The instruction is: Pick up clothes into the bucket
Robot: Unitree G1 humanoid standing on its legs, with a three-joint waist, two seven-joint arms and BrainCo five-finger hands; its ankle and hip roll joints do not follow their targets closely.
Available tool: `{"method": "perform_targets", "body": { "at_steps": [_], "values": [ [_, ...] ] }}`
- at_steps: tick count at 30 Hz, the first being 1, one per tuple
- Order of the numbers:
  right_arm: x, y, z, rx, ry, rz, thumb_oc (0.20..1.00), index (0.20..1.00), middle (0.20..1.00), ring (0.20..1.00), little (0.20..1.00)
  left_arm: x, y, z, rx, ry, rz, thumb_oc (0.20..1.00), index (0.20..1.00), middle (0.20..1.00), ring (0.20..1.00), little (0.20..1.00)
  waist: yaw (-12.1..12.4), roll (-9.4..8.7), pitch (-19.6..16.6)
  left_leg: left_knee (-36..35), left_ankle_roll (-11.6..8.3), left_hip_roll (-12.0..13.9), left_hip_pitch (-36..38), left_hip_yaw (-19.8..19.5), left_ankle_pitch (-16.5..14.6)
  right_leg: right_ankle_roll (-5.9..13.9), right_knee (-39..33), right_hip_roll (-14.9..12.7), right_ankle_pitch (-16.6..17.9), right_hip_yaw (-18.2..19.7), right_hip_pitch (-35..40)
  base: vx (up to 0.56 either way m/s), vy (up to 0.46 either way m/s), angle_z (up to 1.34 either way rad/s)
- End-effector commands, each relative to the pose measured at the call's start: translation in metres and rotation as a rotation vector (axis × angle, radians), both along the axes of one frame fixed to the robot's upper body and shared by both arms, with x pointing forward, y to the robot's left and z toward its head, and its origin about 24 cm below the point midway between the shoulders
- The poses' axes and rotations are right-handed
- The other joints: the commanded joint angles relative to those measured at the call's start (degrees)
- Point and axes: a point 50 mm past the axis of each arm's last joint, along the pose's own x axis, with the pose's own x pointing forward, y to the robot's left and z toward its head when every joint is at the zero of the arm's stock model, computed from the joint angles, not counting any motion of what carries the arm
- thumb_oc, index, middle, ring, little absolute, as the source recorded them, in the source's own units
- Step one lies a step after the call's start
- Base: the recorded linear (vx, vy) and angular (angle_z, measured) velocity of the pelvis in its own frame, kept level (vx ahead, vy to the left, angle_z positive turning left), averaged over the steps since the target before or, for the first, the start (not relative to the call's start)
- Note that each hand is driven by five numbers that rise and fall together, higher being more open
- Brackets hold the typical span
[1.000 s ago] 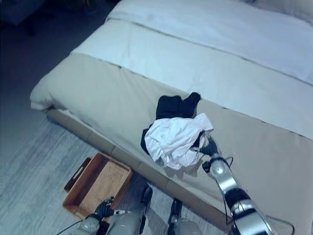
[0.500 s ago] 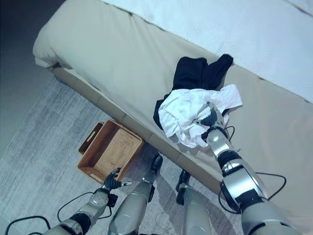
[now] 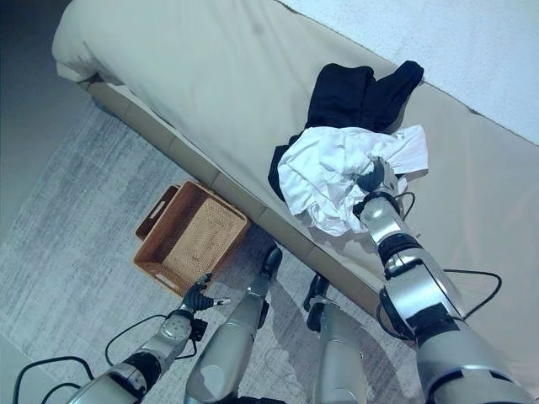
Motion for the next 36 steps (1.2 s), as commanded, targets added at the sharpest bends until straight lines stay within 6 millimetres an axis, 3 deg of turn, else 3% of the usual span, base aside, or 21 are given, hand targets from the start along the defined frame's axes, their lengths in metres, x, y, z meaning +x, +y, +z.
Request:
{"method": "perform_targets", "body": {
  "at_steps": [1,7,11,16,20,24,32,33,36],
  "values": [
    [-0.019,0.002,0.028,0.008,-0.246,0.048,0.2,0.2,0.2,0.2,0.2,-0.004,0.014,0.002,-0.007,-0.047,0.089,1.0,1.0,1.0,1.0,1.0,-0.18,-2.0,-0.29,2.66,4.64,-2.12,2.12,5.51,-2.63,3.04,-8.17,-0.34,5.98,6.92,5.87,0.0,0.0,0.0],
    [-0.07,-0.019,0.055,0.053,-0.514,0.05,0.2,0.2,0.2,0.2,0.2,-0.013,0.022,-0.001,0.005,-0.04,0.101,1.0,1.0,1.0,1.0,1.0,-1.95,-4.71,-3.69,-2.65,4.93,-0.46,6.79,6.33,-1.22,4.36,-14.46,0.58,8.88,7.96,10.59,0.03,-0.011,-0.08],
    [-0.087,-0.029,0.063,0.071,-0.57,0.057,0.2,0.2,0.2,0.2,0.2,-0.017,0.028,0.0,-0.001,-0.05,0.1,1.0,1.0,1.0,1.0,1.0,-2.7,-5.81,-6.27,-6.29,4.91,0.76,10.86,7.49,-0.68,5.02,-17.49,1.3,10.16,8.68,13.51,0.05,-0.002,-0.25],
    [-0.106,-0.04,0.071,0.064,-0.621,0.05,0.2,0.2,0.2,0.2,0.2,-0.011,0.026,0.016,-0.063,-0.144,0.066,1.0,1.0,1.0,1.0,1.0,-3.43,-6.6,-9.35,-8.78,4.96,1.42,15.66,9.04,-0.81,5.53,-19.36,2.0,10.61,9.68,17.0,0.08,-0.002,-0.24],
    [-0.116,-0.049,0.073,0.062,-0.647,0.017,0.2,0.2,0.2,0.2,0.2,0.002,0.014,0.046,-0.123,-0.282,-0.031,1.0,1.0,1.0,1.0,1.0,-3.94,-6.54,-12.04,-9.64,4.9,1.48,18.56,9.34,-1.29,5.68,-20.61,2.32,10.47,9.93,19.86,0.08,-0.005,-0.05],
    [-0.116,-0.05,0.067,0.1,-0.615,0.032,0.2,0.2,0.2,0.2,0.2,0.02,-0.004,0.094,-0.208,-0.48,-0.153,1.0,1.0,1.0,1.0,1.0,-4.23,-6.3,-15.0,-9.74,4.96,1.4,21.01,9.51,-2.09,5.54,-21.84,2.73,10.3,10.46,22.67,0.07,0.003,-0.02],
    [-0.111,-0.045,0.052,0.129,-0.479,0.116,0.2,0.2,0.2,0.2,0.2,0.024,-0.035,0.19,-0.326,-0.808,-0.413,1.0,1.0,1.0,1.0,1.0,-4.85,-6.33,-20.4,-10.86,4.9,2.02,26.09,10.29,-3.38,5.37,-22.67,3.25,9.35,11.13,27.2,0.06,-0.003,-0.06],
    [-0.111,-0.045,0.052,0.129,-0.478,0.117,0.2,0.2,0.2,0.2,0.2,0.024,-0.035,0.19,-0.327,-0.807,-0.413,1.0,1.0,1.0,1.0,1.0,-4.82,-6.34,-20.37,-10.91,4.9,2.04,26.2,10.33,-3.4,5.37,-22.71,3.26,9.35,11.16,27.29,0.06,0.01,-0.02],
    [-0.109,-0.04,0.048,0.124,-0.4,0.212,0.2,0.2,0.2,0.2,0.2,0.024,-0.04,0.216,-0.268,-0.876,-0.523,1.0,1.0,1.0,1.0,1.0,-5.2,-6.31,-22.59,-11.53,4.96,2.4,28.42,11.46,-3.97,5.47,-23.38,3.49,9.45,12.08,28.87,0.08,0.012,-0.13]
  ]
}}
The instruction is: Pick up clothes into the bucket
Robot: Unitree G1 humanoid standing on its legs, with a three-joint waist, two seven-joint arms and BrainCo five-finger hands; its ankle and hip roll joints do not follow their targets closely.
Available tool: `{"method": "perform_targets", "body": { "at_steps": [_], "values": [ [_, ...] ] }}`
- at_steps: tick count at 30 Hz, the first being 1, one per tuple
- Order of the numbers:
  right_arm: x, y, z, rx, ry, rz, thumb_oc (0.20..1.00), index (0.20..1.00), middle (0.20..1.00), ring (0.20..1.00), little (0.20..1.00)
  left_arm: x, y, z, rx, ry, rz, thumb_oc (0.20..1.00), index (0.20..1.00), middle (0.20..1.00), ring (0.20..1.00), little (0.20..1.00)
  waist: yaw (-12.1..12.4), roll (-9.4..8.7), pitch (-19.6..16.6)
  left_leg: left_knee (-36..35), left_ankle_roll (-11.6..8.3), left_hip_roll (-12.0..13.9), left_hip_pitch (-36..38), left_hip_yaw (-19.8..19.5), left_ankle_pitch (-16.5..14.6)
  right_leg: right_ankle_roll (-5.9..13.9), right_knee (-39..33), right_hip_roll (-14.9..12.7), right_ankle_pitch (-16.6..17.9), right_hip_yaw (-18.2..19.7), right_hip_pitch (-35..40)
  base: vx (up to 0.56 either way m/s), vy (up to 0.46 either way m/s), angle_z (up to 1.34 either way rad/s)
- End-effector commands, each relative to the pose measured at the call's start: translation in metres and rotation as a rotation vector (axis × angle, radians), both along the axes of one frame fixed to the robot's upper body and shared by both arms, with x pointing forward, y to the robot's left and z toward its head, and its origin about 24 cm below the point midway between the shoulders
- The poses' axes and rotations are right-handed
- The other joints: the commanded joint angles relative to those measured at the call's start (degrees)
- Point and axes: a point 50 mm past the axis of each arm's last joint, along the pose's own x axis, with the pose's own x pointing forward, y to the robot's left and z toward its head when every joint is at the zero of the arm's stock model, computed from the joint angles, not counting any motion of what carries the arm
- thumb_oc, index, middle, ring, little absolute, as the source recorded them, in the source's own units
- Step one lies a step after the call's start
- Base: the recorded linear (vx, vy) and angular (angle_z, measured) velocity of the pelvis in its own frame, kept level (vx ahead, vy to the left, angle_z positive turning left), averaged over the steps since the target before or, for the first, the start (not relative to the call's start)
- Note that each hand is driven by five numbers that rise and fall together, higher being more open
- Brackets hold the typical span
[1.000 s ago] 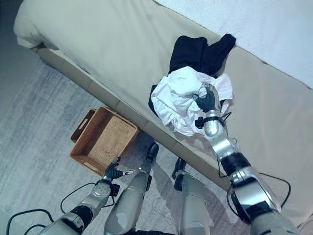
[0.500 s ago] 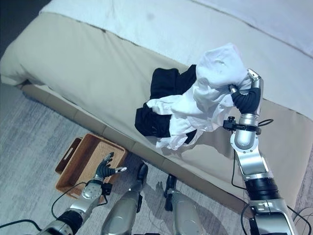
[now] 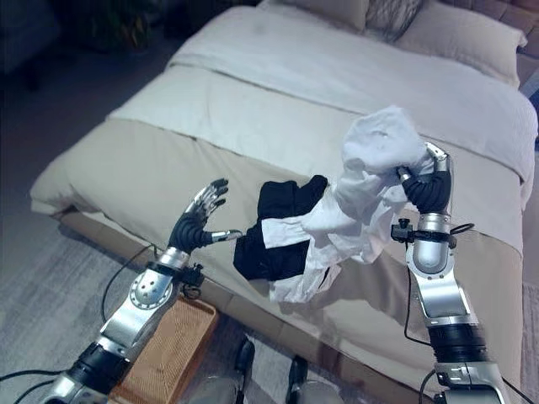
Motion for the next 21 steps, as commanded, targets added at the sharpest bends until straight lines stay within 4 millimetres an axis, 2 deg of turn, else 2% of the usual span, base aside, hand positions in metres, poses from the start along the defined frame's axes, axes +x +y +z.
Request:
{"method": "perform_targets", "body": {
  "at_steps": [1,4,10,17,18,19,20,21],
  "values": [
    [-0.005,0.019,0.028,-0.049,-0.083,0.189,0.2,0.2,0.2,0.2,0.2,0.003,0.006,0.013,0.063,-0.059,-0.023,1.0,1.0,1.0,1.0,1.0,-1.25,-3.23,-7.04,1.71,3.38,-1.31,0.68,4.6,-3.56,3.19,-0.4,-1.34,2.89,5.64,-0.42,0.05,0.002,-0.17],
    [-0.006,0.027,0.026,-0.067,-0.037,0.279,0.2,0.2,0.2,0.2,0.2,0.008,-0.002,0.02,0.052,-0.068,-0.067,1.0,1.0,1.0,1.0,1.0,-1.55,-3.37,-8.27,1.2,3.36,-1.07,2.01,5.28,-3.72,3.22,-0.55,-1.17,2.84,6.17,0.4,0.06,0.006,-0.08],
    [0.0,0.033,0.028,-0.135,0.011,0.316,0.2,0.2,0.2,0.2,0.2,0.016,-0.012,0.029,0.117,-0.106,-0.087,1.0,1.0,1.0,1.0,1.0,-1.7,-3.21,-9.22,0.88,3.35,-0.91,3.06,6.29,-3.58,3.35,-1.02,-1.23,3.49,6.75,1.29,0.02,0.011,-0.15],
    [0.028,0.039,0.041,-0.118,0.012,0.298,0.2,0.2,0.2,0.2,0.2,0.018,-0.018,0.018,0.099,-0.052,-0.089,1.0,1.0,1.0,1.0,1.0,-0.91,-3.15,-9.77,0.71,3.47,-0.78,4.09,7.48,-4.04,3.5,-1.85,-1.13,4.29,7.94,1.84,0.01,0.016,-0.12],
    [0.032,0.04,0.042,-0.114,0.009,0.284,0.545,0.545,0.545,0.545,0.545,0.017,-0.018,0.017,0.097,-0.045,-0.091,1.0,1.0,1.0,1.0,1.0,-0.7,-3.18,-9.77,0.68,3.46,-0.76,4.14,7.58,-4.08,3.5,-1.99,-1.11,4.39,7.99,1.86,-0.03,0.012,-0.08],
    [0.034,0.041,0.044,-0.114,0.004,0.278,1.0,1.0,1.0,1.0,1.0,0.016,-0.018,0.016,0.095,-0.04,-0.089,1.0,1.0,1.0,1.0,1.0,-0.64,-3.18,-9.7,0.65,3.44,-0.75,4.19,7.61,-4.08,3.5,-2.12,-1.07,4.48,8.03,1.92,0.01,0.007,-0.11],
    [0.036,0.042,0.046,-0.119,-0.001,0.274,1.0,1.0,1.0,1.0,1.0,0.014,-0.016,0.014,0.09,-0.027,-0.092,1.0,1.0,1.0,1.0,1.0,-0.46,-3.24,-9.66,0.65,3.43,-0.73,4.23,7.64,-4.1,3.42,-2.25,-1.02,4.49,7.98,2.05,0.01,0.003,-0.11],
    [0.038,0.043,0.05,-0.132,-0.006,0.27,0.639,0.639,0.639,0.639,0.639,0.013,-0.014,0.011,0.091,-0.012,-0.09,1.0,1.0,1.0,1.0,1.0,-0.2,-3.32,-9.55,0.65,3.41,-0.66,4.28,7.55,-4.08,3.39,-2.39,-1.0,4.53,7.91,2.23,0.01,0.001,-0.04]
  ]
}}
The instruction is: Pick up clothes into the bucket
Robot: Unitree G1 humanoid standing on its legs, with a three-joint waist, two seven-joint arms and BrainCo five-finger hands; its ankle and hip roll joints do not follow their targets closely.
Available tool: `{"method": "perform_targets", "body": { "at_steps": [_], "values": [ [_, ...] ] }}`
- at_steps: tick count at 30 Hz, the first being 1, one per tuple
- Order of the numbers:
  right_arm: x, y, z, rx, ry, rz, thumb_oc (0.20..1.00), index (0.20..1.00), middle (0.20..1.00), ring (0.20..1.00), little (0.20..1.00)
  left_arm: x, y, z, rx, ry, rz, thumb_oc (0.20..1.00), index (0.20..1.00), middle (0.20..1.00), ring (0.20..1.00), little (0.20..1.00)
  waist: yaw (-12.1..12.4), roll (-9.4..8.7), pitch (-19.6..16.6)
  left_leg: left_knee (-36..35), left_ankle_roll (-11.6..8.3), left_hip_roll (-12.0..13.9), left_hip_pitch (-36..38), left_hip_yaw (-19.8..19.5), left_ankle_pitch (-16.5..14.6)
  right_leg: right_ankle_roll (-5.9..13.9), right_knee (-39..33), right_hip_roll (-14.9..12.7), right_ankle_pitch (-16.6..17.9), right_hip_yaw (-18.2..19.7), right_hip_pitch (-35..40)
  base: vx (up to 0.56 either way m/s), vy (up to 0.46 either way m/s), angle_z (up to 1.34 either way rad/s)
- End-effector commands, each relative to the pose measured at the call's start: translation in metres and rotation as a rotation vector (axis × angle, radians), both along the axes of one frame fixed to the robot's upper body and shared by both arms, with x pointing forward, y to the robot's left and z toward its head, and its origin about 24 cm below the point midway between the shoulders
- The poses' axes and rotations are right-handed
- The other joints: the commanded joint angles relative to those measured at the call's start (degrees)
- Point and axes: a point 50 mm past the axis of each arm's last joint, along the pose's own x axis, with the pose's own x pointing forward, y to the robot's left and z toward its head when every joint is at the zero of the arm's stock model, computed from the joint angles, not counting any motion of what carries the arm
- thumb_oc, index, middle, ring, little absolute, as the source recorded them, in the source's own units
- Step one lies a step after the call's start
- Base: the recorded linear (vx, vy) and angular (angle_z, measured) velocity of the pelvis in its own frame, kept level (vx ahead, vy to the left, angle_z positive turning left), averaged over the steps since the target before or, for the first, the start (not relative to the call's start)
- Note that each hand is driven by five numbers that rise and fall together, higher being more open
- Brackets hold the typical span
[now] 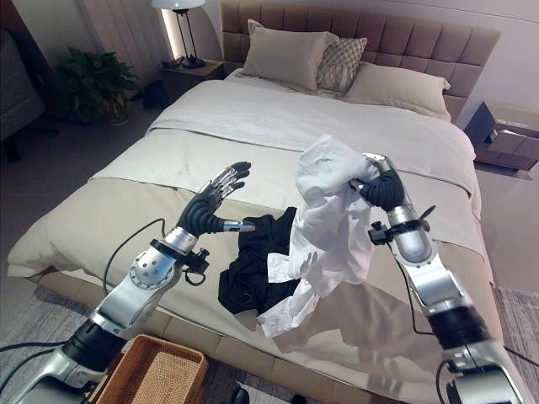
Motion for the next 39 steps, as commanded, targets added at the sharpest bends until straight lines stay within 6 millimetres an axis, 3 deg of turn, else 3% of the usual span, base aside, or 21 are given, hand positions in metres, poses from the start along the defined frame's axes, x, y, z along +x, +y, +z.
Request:
{"method": "perform_targets", "body": {
  "at_steps": [1,2,3,17,24,29,36,39],
  "values": [
    [0.005,0.006,0.046,0.038,-0.188,0.013,0.548,0.548,0.548,0.548,0.548,0.002,0.002,-0.002,-0.008,0.001,0.013,1.0,1.0,1.0,1.0,1.0,0.85,-3.23,-3.78,0.68,3.19,-1.81,0.63,2.76,-2.61,3.42,0.9,-2.28,2.41,3.28,-1.11,0.0,0.0,0.0],
    [0.007,0.005,0.045,0.044,-0.183,0.001,0.435,0.435,0.435,0.435,0.435,0.002,0.003,-0.005,-0.007,0.012,0.017,1.0,1.0,1.0,1.0,1.0,0.98,-3.33,-3.78,0.64,3.2,-1.83,0.73,2.68,-2.63,3.44,0.8,-2.29,2.47,3.13,-0.96,0.0,0.0,0.0],
    [0.008,0.004,0.046,0.038,-0.184,-0.006,0.2,0.2,0.2,0.2,0.2,0.001,0.003,-0.008,-0.003,0.025,0.019,1.0,1.0,1.0,1.0,1.0,1.07,-3.4,-3.74,0.61,3.18,-1.81,0.84,2.62,-2.64,3.42,0.73,-2.29,2.49,3.08,-0.84,0.0,0.0,0.0],
    [0.008,-0.008,0.043,0.034,-0.171,-0.054,0.2,0.2,0.2,0.2,0.2,0.0,0.005,-0.02,0.006,0.076,0.036,1.0,1.0,1.0,1.0,1.0,1.45,-3.63,-3.61,0.46,3.07,-1.75,1.48,1.64,-2.75,3.31,-0.19,-2.35,2.44,2.15,0.6,0.0,-0.001,0.01],
    [0.003,-0.011,0.055,0.033,-0.248,-0.081,0.2,0.2,0.2,0.2,0.2,0.002,0.008,-0.024,0.008,0.09,0.06,1.0,1.0,1.0,1.0,1.0,1.43,-3.48,-3.63,0.44,3.11,-1.78,1.72,1.43,-2.78,3.29,-0.34,-2.28,2.38,1.98,0.95,0.0,0.0,0.0],
    [-0.018,-0.011,0.094,0.129,-0.535,-0.139,0.2,0.2,0.2,0.2,0.2,0.005,0.007,-0.029,0.0,0.103,0.096,1.0,1.0,1.0,1.0,1.0,1.22,-3.25,-4.18,0.43,3.32,-2.0,1.94,1.0,-2.98,3.32,-0.39,-2.37,2.1,1.7,1.29,0.0,0.0,0.0],
    [-0.023,-0.024,0.145,0.14,-0.715,-0.206,0.2,0.2,0.2,0.2,0.2,0.005,0.005,-0.033,0.006,0.125,0.081,1.0,1.0,1.0,1.0,1.0,1.33,-3.65,-4.71,0.41,3.33,-2.1,2.15,1.15,-3.19,3.4,-0.35,-2.43,2.18,1.94,1.52,0.0,0.0,0.0],
    [-0.024,-0.027,0.153,0.206,-0.77,-0.247,0.2,0.2,0.2,0.2,0.2,0.005,0.001,-0.035,0.001,0.136,0.079,1.0,1.0,1.0,1.0,1.0,1.33,-3.55,-4.85,0.46,3.41,-2.13,2.17,1.05,-3.25,3.36,-0.25,-2.49,2.12,1.92,1.47,0.0,0.0,0.0]
  ]
}}
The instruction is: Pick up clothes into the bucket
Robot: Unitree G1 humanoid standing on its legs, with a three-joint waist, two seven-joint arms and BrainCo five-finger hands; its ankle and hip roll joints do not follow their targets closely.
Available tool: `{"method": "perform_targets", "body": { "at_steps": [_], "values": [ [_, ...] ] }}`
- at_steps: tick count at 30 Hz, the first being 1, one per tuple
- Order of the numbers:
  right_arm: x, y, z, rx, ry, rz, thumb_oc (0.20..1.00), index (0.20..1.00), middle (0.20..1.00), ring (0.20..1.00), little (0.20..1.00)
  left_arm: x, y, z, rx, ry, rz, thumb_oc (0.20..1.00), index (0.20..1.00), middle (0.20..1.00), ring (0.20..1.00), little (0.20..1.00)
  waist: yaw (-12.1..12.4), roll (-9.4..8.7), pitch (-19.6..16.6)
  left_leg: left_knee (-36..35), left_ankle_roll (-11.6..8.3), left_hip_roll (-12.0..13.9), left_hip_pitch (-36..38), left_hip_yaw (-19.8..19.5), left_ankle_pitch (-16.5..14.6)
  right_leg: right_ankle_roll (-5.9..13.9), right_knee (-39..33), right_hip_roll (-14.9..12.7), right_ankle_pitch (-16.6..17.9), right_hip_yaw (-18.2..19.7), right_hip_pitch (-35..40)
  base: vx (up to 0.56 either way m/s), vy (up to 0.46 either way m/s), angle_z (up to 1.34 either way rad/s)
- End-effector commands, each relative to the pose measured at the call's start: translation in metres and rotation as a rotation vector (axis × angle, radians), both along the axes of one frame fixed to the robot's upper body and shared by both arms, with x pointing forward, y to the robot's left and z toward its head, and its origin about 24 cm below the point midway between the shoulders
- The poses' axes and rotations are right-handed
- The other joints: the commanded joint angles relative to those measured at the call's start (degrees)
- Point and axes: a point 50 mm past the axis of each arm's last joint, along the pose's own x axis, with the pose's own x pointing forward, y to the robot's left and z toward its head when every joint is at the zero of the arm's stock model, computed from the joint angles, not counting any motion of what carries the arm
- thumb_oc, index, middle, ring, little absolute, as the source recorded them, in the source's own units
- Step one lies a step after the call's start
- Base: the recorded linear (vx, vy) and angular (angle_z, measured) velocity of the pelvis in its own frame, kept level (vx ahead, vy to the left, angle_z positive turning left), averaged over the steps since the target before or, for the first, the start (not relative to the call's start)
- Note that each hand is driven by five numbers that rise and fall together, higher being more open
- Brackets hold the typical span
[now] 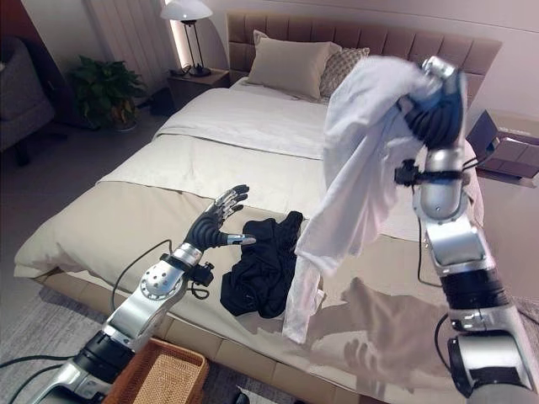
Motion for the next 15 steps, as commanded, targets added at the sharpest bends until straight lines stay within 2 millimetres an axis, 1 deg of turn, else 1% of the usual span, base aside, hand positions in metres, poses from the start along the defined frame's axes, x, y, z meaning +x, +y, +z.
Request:
{"method": "perform_targets", "body": {
  "at_steps": [1,5,6,8,11,15],
  "values": [
    [-0.015,-0.01,0.04,0.109,-0.244,-0.028,0.2,0.2,0.2,0.2,0.2,0.005,-0.003,0.001,0.015,-0.019,0.008,1.0,1.0,1.0,1.0,1.0,1.38,-3.56,-4.87,0.53,3.46,-2.04,0.65,1.9,-3.24,3.32,2.61,-2.5,0.88,2.76,-1.59,0.0,0.0,0.0],
    [-0.012,-0.01,0.038,0.136,-0.239,-0.038,0.2,0.2,0.2,0.2,0.2,0.006,-0.005,0.0,0.013,-0.017,0.009,1.0,1.0,1.0,1.0,1.0,1.39,-3.55,-4.85,0.56,3.55,-2.19,0.72,1.76,-3.3,3.32,2.78,-2.56,0.79,2.63,-1.53,0.0,0.0,0.0],
    [-0.009,-0.012,0.033,0.153,-0.204,-0.023,0.2,0.2,0.2,0.2,0.2,0.006,-0.006,0.0,0.007,-0.014,0.006,1.0,1.0,1.0,1.0,1.0,1.36,-3.55,-4.8,0.6,3.58,-2.25,0.75,1.65,-3.32,3.31,2.92,-2.6,0.74,2.54,-1.54,0.0,0.0,0.0],
    [-0.007,-0.012,0.032,0.149,-0.188,-0.021,0.2,0.2,0.2,0.2,0.2,0.006,-0.006,0.0,0.008,-0.016,0.007,1.0,1.0,1.0,1.0,1.0,1.33,-3.58,-4.82,0.62,3.57,-2.27,0.79,1.65,-3.32,3.29,2.94,-2.62,0.74,2.48,-1.54,0.0,0.0,0.0],
    [0.001,-0.013,0.021,0.122,-0.099,-0.005,0.2,0.2,0.2,0.2,0.2,0.005,-0.006,0.0,0.009,-0.012,0.002,1.0,1.0,1.0,1.0,1.0,1.36,-3.63,-4.66,0.72,3.6,-2.27,0.88,1.8,-3.36,3.27,3.09,-2.67,0.7,2.54,-1.47,0.0,0.0,0.0],
    [0.007,-0.008,0.014,0.088,-0.015,0.046,0.2,0.2,0.2,0.2,0.2,0.005,-0.005,0.001,0.004,-0.011,0.0,1.0,1.0,1.0,1.0,1.0,1.39,-3.79,-4.59,0.81,3.51,-2.23,0.87,1.91,-3.34,3.24,3.07,-2.66,0.73,2.63,-1.39,0.0,0.0,0.0]
  ]
}}
